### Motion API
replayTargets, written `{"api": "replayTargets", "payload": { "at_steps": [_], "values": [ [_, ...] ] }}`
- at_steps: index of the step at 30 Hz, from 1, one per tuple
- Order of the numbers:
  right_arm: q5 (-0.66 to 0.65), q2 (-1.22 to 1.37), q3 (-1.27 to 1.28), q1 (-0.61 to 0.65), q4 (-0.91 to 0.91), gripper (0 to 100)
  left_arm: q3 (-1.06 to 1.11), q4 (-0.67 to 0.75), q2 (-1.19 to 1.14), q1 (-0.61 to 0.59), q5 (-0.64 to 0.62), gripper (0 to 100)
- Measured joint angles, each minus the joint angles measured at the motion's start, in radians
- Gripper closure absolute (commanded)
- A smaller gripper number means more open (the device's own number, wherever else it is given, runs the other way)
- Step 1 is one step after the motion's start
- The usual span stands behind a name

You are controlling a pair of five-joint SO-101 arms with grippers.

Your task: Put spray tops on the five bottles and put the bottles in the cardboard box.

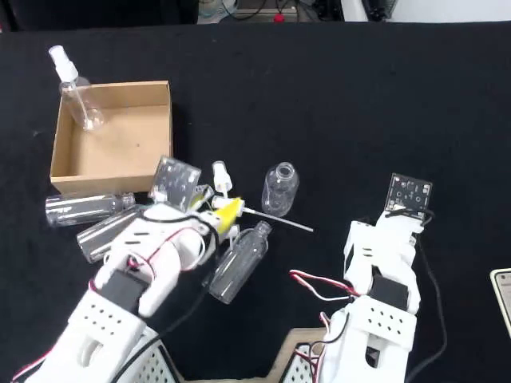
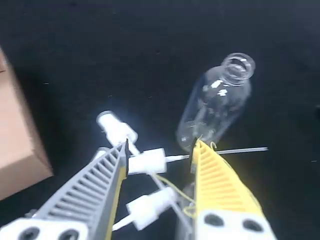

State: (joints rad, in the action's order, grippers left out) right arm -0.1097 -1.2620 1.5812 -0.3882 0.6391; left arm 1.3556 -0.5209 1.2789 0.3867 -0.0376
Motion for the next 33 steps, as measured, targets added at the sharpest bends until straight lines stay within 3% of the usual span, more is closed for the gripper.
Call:
{"api": "replayTargets", "payload": {
  "at_steps": [10, 16, 21, 29, 33],
  "values": [
    [0.000, 0.000, 0.000, 0.000, 0.000, 95.6, 0.101, 0.034, 0.190, 0.141, -0.031, 79],
    [0.000, 0.000, 0.000, 0.000, -0.038, 95.6, 0.166, 0.207, 0.152, 0.169, -0.031, 73],
    [0.000, 0.000, 0.000, 0.000, -0.048, 95.6, 0.164, 0.359, -0.031, 0.181, -0.031, 71],
    [0.000, 0.000, 0.000, 0.000, -0.051, 95.6, -0.012, 0.537, -0.499, 0.176, -0.031, 71],
    [0.000, 0.000, 0.000, 0.000, -0.051, 95.6, -0.025, 0.695, -0.669, 0.172, -0.031, 71]
  ]
}}
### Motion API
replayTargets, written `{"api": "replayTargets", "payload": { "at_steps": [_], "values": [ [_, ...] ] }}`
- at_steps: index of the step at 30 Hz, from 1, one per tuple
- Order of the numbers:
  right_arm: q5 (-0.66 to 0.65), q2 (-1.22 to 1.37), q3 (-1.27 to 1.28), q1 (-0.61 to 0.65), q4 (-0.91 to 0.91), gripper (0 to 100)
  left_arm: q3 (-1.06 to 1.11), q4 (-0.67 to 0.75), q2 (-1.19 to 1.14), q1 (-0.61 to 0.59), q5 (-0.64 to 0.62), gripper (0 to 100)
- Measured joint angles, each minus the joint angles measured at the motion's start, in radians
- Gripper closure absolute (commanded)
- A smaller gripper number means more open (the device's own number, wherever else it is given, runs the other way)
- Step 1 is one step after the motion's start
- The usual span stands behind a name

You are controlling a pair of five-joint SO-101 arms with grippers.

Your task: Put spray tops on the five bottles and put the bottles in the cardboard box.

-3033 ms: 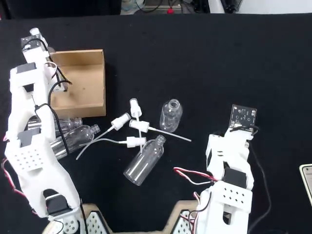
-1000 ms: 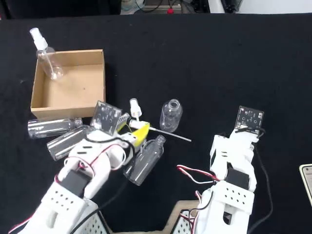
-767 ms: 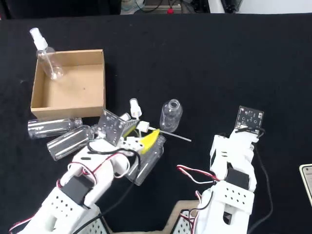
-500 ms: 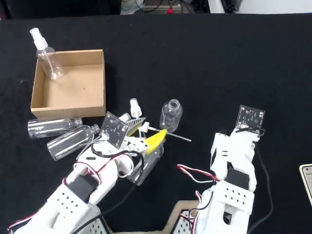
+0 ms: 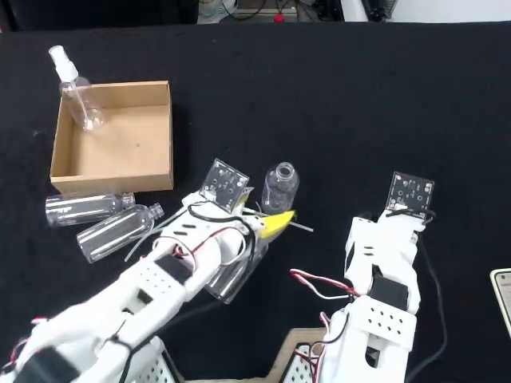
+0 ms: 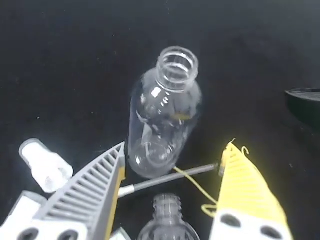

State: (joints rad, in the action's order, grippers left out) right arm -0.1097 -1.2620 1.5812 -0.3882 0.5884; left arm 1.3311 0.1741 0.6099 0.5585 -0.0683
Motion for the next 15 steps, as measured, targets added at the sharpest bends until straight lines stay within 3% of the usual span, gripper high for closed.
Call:
{"api": "replayTargets", "payload": {
  "at_steps": [6, 15],
  "values": [
    [0.000, 0.000, 0.000, 0.000, 0.000, 95.6, -0.018, 0.180, -0.152, -0.009, 0.000, 71],
    [0.000, 0.000, 0.000, 0.000, 0.000, 95.6, -0.126, 0.216, -0.285, -0.008, 0.000, 71]
  ]
}}
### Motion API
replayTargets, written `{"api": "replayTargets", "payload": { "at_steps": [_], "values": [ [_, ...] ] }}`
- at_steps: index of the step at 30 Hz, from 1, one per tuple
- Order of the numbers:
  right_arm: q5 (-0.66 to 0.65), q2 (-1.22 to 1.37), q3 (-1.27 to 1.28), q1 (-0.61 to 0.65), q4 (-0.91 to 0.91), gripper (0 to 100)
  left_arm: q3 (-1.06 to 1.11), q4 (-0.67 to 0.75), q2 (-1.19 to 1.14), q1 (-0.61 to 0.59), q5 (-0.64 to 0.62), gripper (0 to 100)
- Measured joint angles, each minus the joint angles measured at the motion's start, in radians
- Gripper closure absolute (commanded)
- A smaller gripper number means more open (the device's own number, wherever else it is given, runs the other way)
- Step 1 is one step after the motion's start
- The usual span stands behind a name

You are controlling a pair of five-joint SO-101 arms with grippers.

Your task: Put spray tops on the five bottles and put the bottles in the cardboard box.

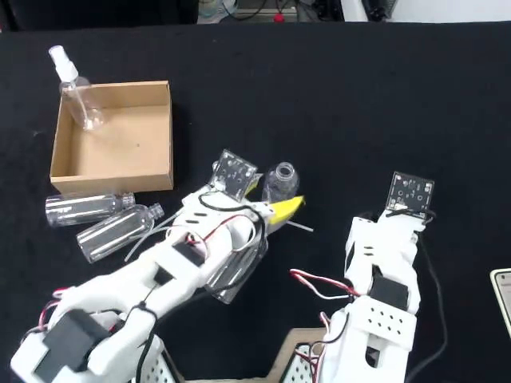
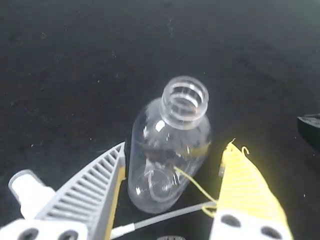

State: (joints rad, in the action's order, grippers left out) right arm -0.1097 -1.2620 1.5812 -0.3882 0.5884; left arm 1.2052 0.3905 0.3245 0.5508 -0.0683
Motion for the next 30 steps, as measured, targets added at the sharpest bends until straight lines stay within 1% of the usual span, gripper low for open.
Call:
{"api": "replayTargets", "payload": {
  "at_steps": [9, 13, 15, 20, 22, 26, 30],
  "values": [
    [0.000, 0.000, 0.000, 0.000, 0.000, 95.6, -0.107, 0.000, -0.155, 0.000, 0.000, 71],
    [0.000, 0.000, 0.000, 0.000, 0.000, 95.6, -0.112, 0.000, -0.172, 0.002, 0.000, 71],
    [0.000, 0.000, 0.000, 0.000, 0.000, 95.6, -0.118, 0.000, -0.172, 0.002, 0.002, 72],
    [0.000, 0.000, 0.000, 0.000, 0.000, 95.6, -0.141, 0.000, -0.172, 0.002, 0.061, 75],
    [0.000, 0.000, 0.000, 0.000, 0.000, 95.6, -0.141, 0.015, -0.172, 0.002, 0.078, 75],
    [0.000, 0.000, 0.000, 0.000, 0.000, 95.6, -0.141, 0.094, -0.186, 0.003, 0.087, 75],
    [0.000, 0.000, 0.000, 0.000, 0.000, 95.6, -0.141, 0.114, -0.186, 0.003, 0.089, 75]
  ]
}}
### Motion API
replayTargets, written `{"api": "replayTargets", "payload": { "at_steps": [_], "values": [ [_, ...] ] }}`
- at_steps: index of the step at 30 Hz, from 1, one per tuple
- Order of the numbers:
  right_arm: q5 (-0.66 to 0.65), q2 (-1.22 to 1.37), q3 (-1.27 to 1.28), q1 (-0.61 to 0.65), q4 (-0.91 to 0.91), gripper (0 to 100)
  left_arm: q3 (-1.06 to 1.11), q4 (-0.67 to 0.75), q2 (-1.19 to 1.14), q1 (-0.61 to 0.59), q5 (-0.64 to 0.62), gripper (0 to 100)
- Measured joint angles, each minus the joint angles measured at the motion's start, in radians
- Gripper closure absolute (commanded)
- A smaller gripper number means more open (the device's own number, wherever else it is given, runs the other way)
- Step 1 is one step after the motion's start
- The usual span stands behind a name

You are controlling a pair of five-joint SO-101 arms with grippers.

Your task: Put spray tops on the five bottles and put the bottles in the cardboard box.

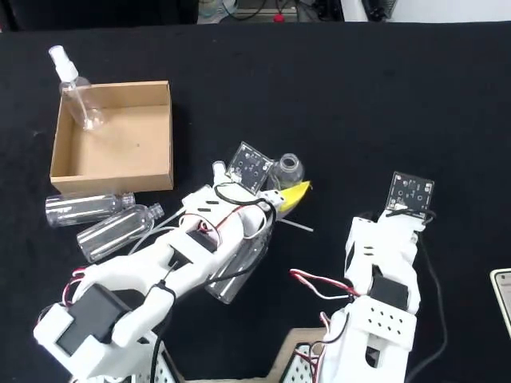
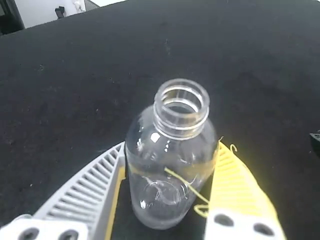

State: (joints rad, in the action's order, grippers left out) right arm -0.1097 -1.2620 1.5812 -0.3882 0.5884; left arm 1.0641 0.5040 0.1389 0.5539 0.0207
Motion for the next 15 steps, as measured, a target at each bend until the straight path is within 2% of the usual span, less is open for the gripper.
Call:
{"api": "replayTargets", "payload": {
  "at_steps": [11, 15],
  "values": [
    [0.000, 0.000, 0.000, 0.000, 0.000, 95.6, 0.000, 0.002, 0.011, 0.000, 0.000, 78],
    [0.000, 0.000, 0.000, 0.000, 0.000, 95.6, 0.051, -0.026, 0.115, 0.000, 0.000, 79]
  ]
}}
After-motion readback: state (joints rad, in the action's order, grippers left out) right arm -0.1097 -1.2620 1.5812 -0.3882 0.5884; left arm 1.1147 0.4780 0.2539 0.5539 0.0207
